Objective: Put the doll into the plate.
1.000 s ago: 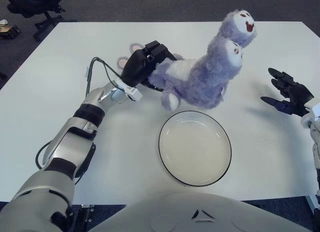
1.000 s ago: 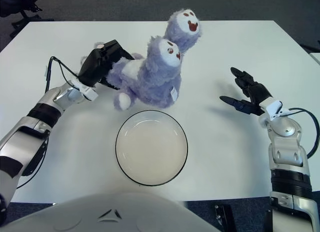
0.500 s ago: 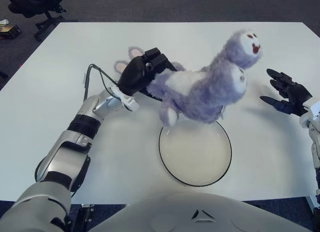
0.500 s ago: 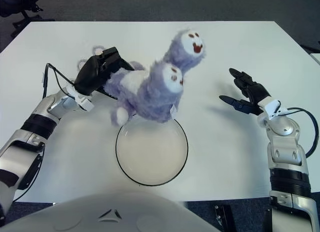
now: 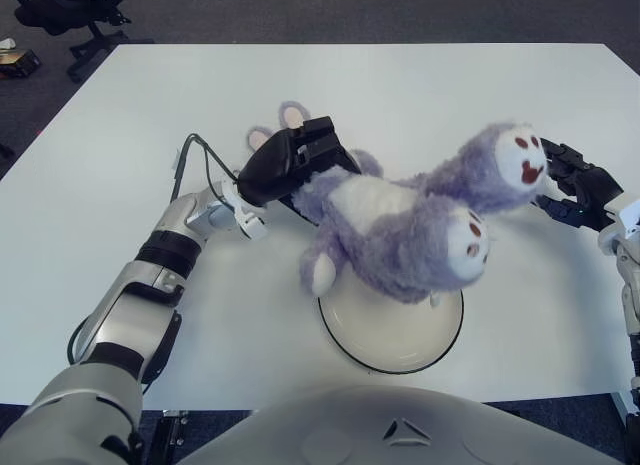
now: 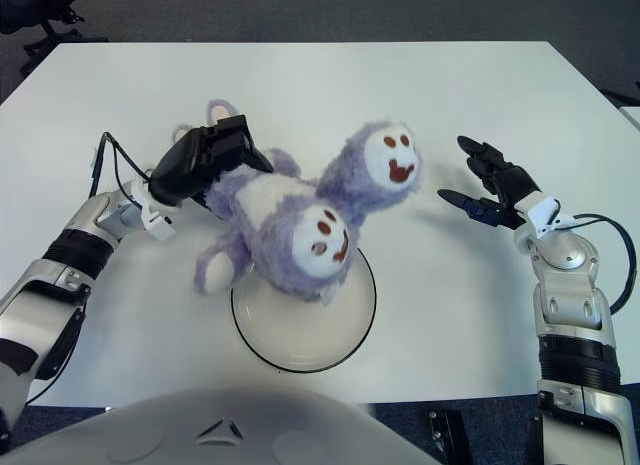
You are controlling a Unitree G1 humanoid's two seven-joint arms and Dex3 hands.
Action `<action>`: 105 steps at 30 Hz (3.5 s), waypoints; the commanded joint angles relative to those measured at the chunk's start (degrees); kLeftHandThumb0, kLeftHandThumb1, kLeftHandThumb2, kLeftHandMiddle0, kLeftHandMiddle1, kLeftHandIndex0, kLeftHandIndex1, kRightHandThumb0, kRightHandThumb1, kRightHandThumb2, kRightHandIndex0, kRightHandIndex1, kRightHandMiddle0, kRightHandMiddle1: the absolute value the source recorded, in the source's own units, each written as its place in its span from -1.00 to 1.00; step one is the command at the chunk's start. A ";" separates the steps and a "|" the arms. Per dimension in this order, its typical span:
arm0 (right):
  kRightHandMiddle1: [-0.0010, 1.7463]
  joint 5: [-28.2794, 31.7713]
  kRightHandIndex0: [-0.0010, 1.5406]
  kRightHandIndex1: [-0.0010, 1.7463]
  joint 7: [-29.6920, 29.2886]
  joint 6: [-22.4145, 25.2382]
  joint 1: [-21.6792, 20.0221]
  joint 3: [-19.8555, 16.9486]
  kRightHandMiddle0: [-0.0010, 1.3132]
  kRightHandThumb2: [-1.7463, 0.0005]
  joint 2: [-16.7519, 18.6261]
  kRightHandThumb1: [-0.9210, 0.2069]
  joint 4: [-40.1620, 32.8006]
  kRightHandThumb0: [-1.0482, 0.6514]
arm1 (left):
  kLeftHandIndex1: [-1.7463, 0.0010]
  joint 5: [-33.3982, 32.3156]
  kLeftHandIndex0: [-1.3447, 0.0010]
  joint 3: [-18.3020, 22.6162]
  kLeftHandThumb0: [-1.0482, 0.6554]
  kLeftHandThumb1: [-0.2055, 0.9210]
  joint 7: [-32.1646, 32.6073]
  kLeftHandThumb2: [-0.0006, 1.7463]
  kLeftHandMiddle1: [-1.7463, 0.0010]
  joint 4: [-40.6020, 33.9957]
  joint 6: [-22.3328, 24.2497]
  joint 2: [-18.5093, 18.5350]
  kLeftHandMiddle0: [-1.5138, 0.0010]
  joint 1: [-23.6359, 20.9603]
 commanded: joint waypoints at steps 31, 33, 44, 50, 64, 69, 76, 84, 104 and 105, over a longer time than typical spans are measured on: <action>-0.96 0.34 -0.68 -0.99 1.18 0.76 -2.12 -0.07 -0.59 0.73 -1.32 -1.00 1.67 -0.62 | -1.00 2.25 0.19 6.87 0.26 0.72 -6.00 -0.50 -1.00 5.43 -4.33 -4.28 0.03 -4.26; -0.96 0.35 -0.68 -0.99 1.26 0.79 -2.14 -0.11 -0.59 0.73 -1.34 -1.00 1.62 -0.62 | -1.00 2.89 0.20 7.42 0.26 0.73 -5.87 -0.50 -1.00 5.52 -4.58 -4.54 0.04 -4.36; -0.96 0.51 -0.66 -0.99 1.48 2.32 -2.18 -0.12 -0.56 0.72 -1.34 -1.00 -0.06 -0.60 | -1.00 2.84 0.23 8.90 0.26 0.77 -5.97 -0.55 -1.00 9.16 -7.71 -6.59 0.09 -7.34; -0.96 0.57 -0.64 -0.99 1.55 3.32 -2.44 -0.09 -0.55 0.72 -1.38 -1.00 -0.60 -0.59 | -1.00 2.12 0.27 8.74 0.23 0.90 -6.48 -0.71 -1.00 10.74 -8.75 -6.97 0.15 -8.65; -0.95 0.61 -0.57 -0.97 1.68 6.02 -3.01 0.01 -0.50 0.72 -1.42 -1.00 -1.29 -0.60 | -1.00 2.63 0.33 9.00 0.59 0.94 -7.10 -0.75 -0.61 11.90 -11.43 -7.08 0.23 -9.33; -0.95 0.54 -0.55 -0.97 1.62 6.53 -3.31 -0.05 -0.48 0.71 -1.34 -1.00 -1.28 -0.60 | -0.74 2.33 0.31 8.74 0.30 0.96 -7.45 -0.73 -0.44 12.36 -13.28 -7.03 0.28 -9.78; -0.95 0.36 -0.54 -0.98 1.56 6.73 -3.67 0.07 -0.46 0.70 -1.30 -1.00 -1.12 -0.60 | -0.77 -0.35 0.35 5.96 0.23 1.00 -8.82 -0.76 -0.26 13.62 -15.24 -5.84 0.24 -11.35; -0.95 -0.03 -0.51 -0.98 1.47 6.84 -4.34 0.42 -0.44 0.67 -1.38 -1.00 -0.68 -0.60 | -0.74 -4.36 0.32 2.32 0.22 1.00 -11.24 -0.74 -0.33 13.85 -14.97 -4.49 0.32 -12.31; -0.96 -0.64 -0.48 -0.98 1.13 6.66 -4.58 0.66 -0.41 0.65 -1.20 -1.00 -0.50 -0.59 | 0.61 -7.98 0.16 -0.02 -0.11 0.94 -19.44 -0.98 0.99 8.38 -12.98 0.40 0.46 -11.75; -0.96 -0.70 -0.48 -0.98 1.12 6.67 -4.67 0.69 -0.41 0.65 -1.19 -1.00 -0.43 -0.59 | 0.66 -7.96 0.15 0.06 -0.11 0.94 -19.64 -0.99 0.99 8.44 -13.04 0.44 0.50 -11.82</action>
